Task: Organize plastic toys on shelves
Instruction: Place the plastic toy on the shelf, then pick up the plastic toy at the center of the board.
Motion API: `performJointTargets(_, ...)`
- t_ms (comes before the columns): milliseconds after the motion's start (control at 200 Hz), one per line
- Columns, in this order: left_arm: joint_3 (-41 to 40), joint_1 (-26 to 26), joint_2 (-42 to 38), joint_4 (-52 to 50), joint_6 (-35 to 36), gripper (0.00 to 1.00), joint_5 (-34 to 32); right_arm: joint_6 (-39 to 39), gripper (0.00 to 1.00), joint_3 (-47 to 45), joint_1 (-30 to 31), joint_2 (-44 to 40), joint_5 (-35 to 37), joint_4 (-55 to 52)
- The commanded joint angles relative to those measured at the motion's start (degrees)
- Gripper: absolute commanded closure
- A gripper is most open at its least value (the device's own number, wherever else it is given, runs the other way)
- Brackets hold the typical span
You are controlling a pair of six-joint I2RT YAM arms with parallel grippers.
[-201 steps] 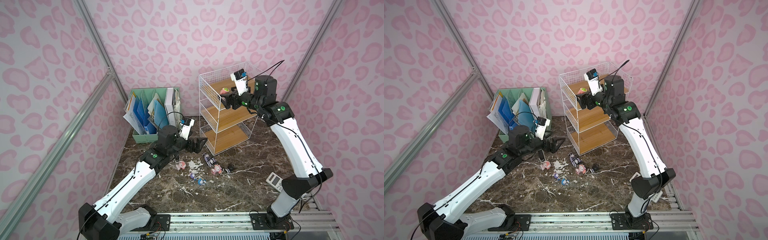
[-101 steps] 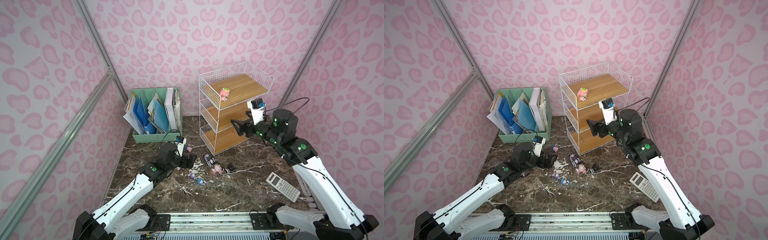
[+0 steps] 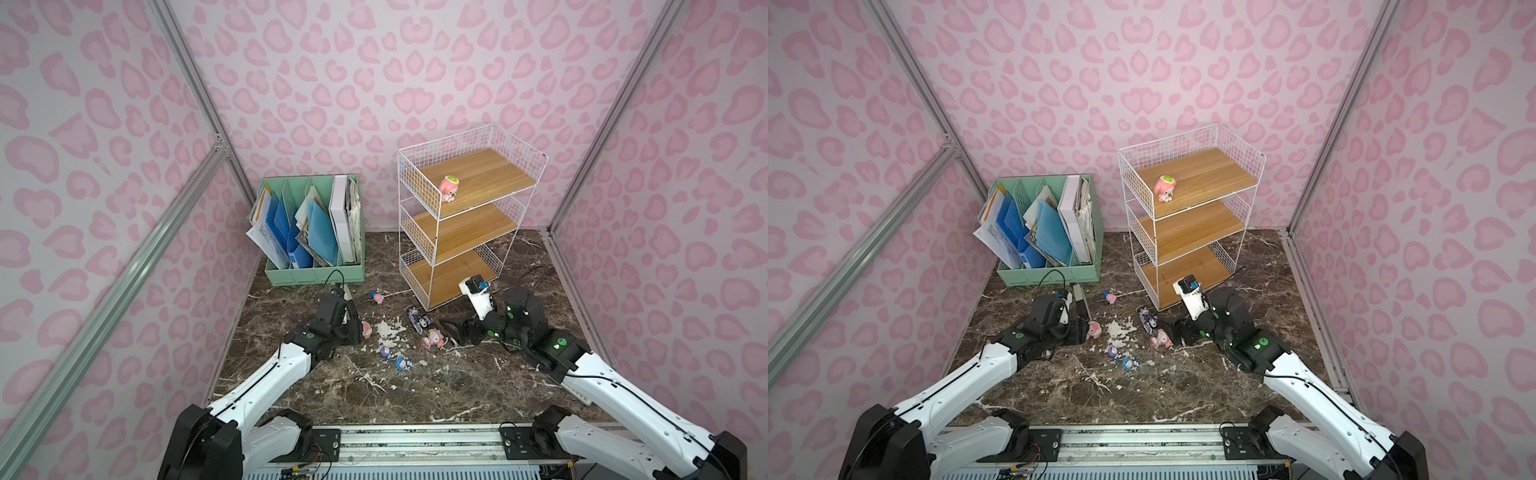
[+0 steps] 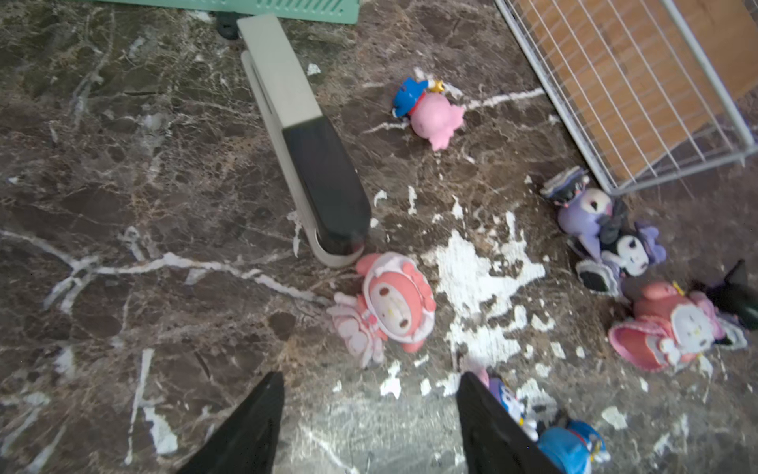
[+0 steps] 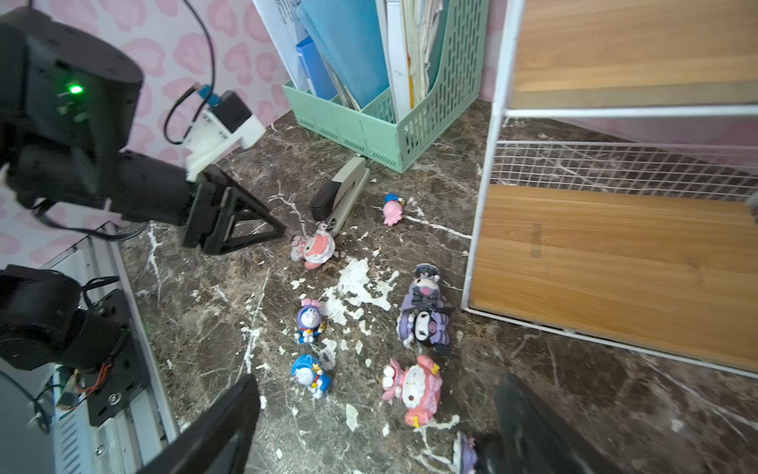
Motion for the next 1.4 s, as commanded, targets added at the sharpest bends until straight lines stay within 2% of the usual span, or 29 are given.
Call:
performJointTargets(0, 1.73, 2.40, 4.64, 6.01, 1.85, 0.35, 8.17, 0.60, 0.09, 0.02, 0.44, 0.63, -0.88, 2.66)
performJointTargets(135, 3.42, 5.61, 11.84, 8.42, 1.81, 0.44, 15.07, 0.72, 0.09, -0.29, 0.48, 1.65, -1.14, 2.55)
performJointTargets(280, 2.62, 6.33, 14.75, 9.19, 2.06, 0.41, 15.06, 0.59, 0.09, -0.72, 0.67, 2.35, -1.75, 3.37)
performJointTargets(515, -0.97, 5.97, 14.39, 9.70, 0.29, 0.40, 20.30, 0.59, 0.09, -0.56, 0.97, 5.29, -2.11, 4.24)
performJointTargets(725, -4.72, 1.19, 8.24, 8.03, -3.96, 0.37, 17.97, 0.68, 0.09, 0.06, 1.93, 7.29, -1.95, 4.37)
performJointTargets(845, -4.65, -1.23, 6.24, 5.83, -5.19, 0.35, 13.10, 0.75, 0.09, 0.81, 2.73, 9.18, -1.15, 3.43)
performJointTargets(935, -3.72, -1.20, 6.86, 3.45, -6.47, 0.29, 7.34, 0.94, 0.10, 0.85, 3.29, 9.74, -0.80, 3.60)
performJointTargets(1005, -3.07, -1.20, 7.78, 3.11, -7.70, 0.27, 5.46, 1.12, 0.10, 0.89, 3.54, 9.92, -0.54, 3.69)
performJointTargets(1255, -2.62, -1.20, 11.98, 12.15, -8.65, 0.28, 10.56, 2.11, 0.10, 1.08, 4.40, 11.69, -0.13, 3.92)
performJointTargets(1395, -2.01, -0.73, 16.62, 15.46, -10.32, 0.31, 10.56, 2.25, 0.10, 1.78, 6.12, 13.58, 0.94, 3.96)
